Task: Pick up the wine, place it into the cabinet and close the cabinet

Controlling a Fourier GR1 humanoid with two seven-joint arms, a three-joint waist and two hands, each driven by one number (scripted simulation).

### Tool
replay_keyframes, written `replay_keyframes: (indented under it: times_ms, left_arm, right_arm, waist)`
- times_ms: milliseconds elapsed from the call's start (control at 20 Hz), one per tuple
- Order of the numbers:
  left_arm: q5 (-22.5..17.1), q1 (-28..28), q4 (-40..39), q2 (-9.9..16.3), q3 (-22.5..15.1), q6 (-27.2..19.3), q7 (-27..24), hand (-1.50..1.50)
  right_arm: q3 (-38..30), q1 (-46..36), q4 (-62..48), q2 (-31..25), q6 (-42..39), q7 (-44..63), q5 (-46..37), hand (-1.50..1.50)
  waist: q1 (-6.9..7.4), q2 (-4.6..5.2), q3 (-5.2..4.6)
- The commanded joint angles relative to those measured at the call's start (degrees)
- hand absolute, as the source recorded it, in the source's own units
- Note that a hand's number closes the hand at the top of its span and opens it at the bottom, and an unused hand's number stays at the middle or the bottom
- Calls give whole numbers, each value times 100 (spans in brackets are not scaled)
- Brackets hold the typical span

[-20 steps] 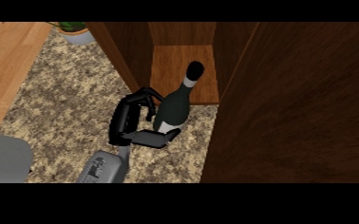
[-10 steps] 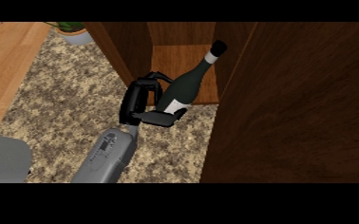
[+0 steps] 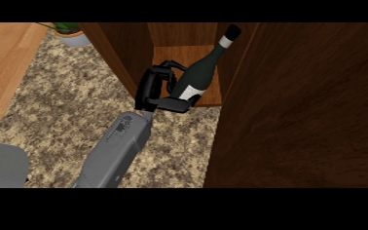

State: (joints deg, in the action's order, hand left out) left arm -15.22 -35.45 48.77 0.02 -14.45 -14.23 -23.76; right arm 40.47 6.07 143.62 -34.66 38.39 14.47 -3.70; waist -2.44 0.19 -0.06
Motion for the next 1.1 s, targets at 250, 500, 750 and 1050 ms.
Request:
replay_keyframes:
  times_ms: [250,500,750,1050]
  left_arm:
    - [-656,-1189,-1462,-1,35,-153,-148,150]
    - [-590,-1817,-2291,-1,-127,-613,-141,150]
    - [-760,-2032,-2835,-1,23,-678,-106,150]
    - [-1024,-2384,-3362,-1,462,-410,-285,150]
  right_arm:
    - [199,443,926,-24,-23,37,6,-150]
    - [88,487,849,-76,-159,-199,277,-150]
    - [81,479,1111,-123,-165,-18,299,-150]
    - [63,500,748,2,-266,-441,484,-150]
  waist:
    - [-49,11,1]
    - [-213,56,5]
    - [-262,69,-6]
    - [-253,122,-1]
